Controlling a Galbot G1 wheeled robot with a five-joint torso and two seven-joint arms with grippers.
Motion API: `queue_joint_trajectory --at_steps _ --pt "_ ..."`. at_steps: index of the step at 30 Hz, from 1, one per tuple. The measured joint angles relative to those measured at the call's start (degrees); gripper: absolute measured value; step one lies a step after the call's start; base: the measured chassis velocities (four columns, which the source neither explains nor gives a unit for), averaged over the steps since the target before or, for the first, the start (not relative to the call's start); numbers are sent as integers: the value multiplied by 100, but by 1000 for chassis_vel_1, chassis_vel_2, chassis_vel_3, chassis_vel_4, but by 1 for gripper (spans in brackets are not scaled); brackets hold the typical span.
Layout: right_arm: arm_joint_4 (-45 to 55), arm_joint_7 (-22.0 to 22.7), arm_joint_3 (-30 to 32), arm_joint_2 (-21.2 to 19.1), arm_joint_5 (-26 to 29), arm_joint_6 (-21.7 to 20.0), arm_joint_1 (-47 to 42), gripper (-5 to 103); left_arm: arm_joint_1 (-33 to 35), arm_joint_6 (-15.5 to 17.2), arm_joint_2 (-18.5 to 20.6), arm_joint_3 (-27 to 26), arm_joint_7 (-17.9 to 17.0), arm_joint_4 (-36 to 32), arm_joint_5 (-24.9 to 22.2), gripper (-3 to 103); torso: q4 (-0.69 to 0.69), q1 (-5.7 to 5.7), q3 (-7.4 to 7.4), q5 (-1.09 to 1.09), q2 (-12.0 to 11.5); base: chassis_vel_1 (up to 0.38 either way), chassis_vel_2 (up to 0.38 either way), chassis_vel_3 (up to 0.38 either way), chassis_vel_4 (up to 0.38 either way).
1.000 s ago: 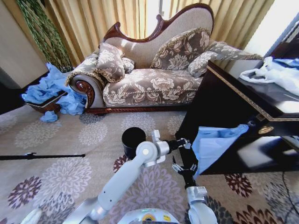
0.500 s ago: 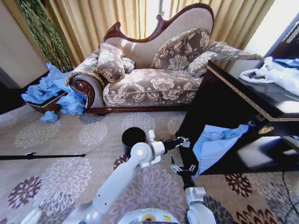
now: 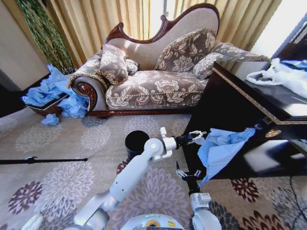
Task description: Place a garbage bag over the trash bin.
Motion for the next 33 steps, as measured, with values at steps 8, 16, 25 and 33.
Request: queue_joint_trajectory --at_steps 8,16,25,33 --pt "-15 19 20 -11 17 -7 15 100 -45 116 -223 33 83 229 -11 98 0 0 0 0 0 0 0 0 0" --pt "-18 23 8 -8 15 -9 16 100 -68 155 -303 88 132 325 84 92 0 0 0 -1 0 0 0 0 0" --pt "-15 23 -11 5 5 -8 19 100 -62 119 -390 144 337 436 426 59 0 0 0 0 0 0 0 0 0" --pt "7 23 0 -7 6 -6 0 100 -43 50 -474 191 470 499 684 32 0 0 0 -1 0 0 0 0 0"
